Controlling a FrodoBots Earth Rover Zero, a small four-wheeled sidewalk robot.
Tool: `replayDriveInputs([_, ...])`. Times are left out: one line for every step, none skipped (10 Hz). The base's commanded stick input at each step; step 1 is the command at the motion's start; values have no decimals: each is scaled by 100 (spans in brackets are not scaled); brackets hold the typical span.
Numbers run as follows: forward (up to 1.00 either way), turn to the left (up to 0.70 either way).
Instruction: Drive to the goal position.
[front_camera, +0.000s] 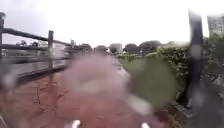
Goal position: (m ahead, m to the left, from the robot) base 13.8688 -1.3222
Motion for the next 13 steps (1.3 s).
replayDriveInputs([70, 0])
replayDriveInputs([70, 0])
replayDriveInputs([70, 0])
replayDriveInputs([70, 0])
replayDriveInputs([70, 0])
replayDriveInputs([70, 0])
replayDriveInputs([70, 0])
replayDriveInputs([70, 0])
replayDriveInputs([70, 0])
replayDriveInputs([70, 0])
replayDriveInputs([70, 0])
replayDriveInputs([70, 0])
replayDriveInputs([70, 0])
